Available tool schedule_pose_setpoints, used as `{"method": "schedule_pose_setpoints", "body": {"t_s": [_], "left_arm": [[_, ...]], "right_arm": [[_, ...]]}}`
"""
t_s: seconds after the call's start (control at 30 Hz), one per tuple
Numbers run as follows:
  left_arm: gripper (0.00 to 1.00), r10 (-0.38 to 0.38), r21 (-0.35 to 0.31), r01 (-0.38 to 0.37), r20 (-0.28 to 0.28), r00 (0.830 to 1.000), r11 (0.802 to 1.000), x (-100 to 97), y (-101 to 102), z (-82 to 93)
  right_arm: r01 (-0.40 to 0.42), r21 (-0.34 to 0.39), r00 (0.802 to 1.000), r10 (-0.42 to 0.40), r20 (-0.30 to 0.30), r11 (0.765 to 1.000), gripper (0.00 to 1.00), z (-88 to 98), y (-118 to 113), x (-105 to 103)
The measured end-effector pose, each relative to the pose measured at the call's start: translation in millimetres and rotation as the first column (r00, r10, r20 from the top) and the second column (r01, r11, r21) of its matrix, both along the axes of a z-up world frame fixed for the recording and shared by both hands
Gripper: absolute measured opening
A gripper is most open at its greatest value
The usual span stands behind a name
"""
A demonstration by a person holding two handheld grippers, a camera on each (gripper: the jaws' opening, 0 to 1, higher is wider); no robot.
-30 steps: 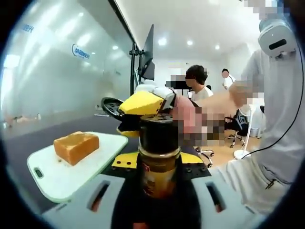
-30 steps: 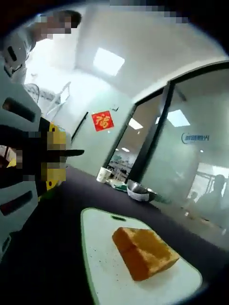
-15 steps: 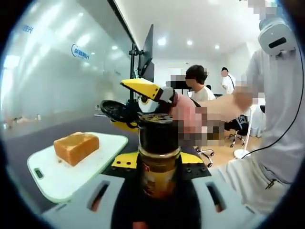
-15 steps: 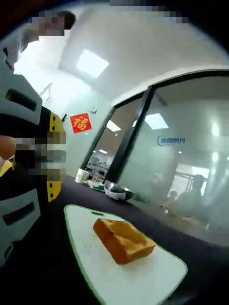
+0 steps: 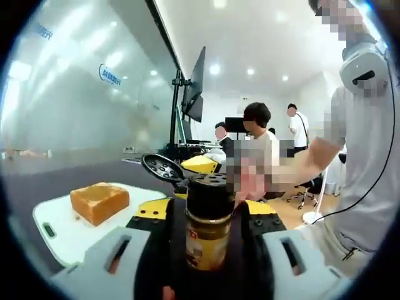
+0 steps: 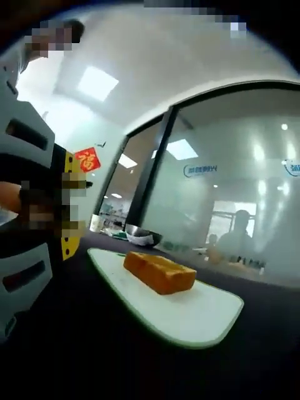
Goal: Sprinkle pepper
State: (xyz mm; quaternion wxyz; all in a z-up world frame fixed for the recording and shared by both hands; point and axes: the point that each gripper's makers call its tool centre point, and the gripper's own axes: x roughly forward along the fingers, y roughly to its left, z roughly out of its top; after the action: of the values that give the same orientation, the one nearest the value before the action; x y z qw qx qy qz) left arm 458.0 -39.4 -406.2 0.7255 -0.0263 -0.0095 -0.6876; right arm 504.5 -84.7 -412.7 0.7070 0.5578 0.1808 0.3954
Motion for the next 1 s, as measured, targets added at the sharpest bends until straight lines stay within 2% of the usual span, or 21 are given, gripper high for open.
{"method": "schedule_pose_setpoints", "body": {"t_s": [0.2, 0.37, 0.5, 0.63, 1.0], "left_arm": [[0.37, -0.023, 0.016, 0.023, -0.009, 1.000, 1.000, -3.6, -8.8, -0.2], [0.34, -0.034, -0.008, 0.034, -0.011, 0.999, 0.999, -2.1, -11.8, 8.9], [0.25, -0.046, 0.076, 0.044, 0.019, 0.999, 0.996, -5.9, -16.3, -4.3], [0.24, -0.048, 0.063, 0.045, 0.040, 0.998, 0.997, -5.8, -16.9, -2.0], [0.22, -0.042, 0.047, 0.040, 0.034, 0.999, 0.998, -2.3, -13.4, -1.3]], "right_arm": [[0.015, 0.006, 1.000, -0.015, 0.008, 1.000, 0.16, -0.7, -0.8, 1.3], [0.009, -0.014, 1.000, -0.009, 0.024, 1.000, 0.16, -0.4, 2.7, -1.2], [0.008, -0.034, 1.000, -0.008, 0.022, 0.999, 0.16, -3.3, 4.2, -1.3], [0.017, -0.028, 1.000, -0.016, 0.023, 0.999, 0.16, -2.6, 4.2, -3.4], [0.014, -0.042, 0.999, -0.013, 0.033, 0.999, 0.16, -3.3, 7.1, -4.7]]}}
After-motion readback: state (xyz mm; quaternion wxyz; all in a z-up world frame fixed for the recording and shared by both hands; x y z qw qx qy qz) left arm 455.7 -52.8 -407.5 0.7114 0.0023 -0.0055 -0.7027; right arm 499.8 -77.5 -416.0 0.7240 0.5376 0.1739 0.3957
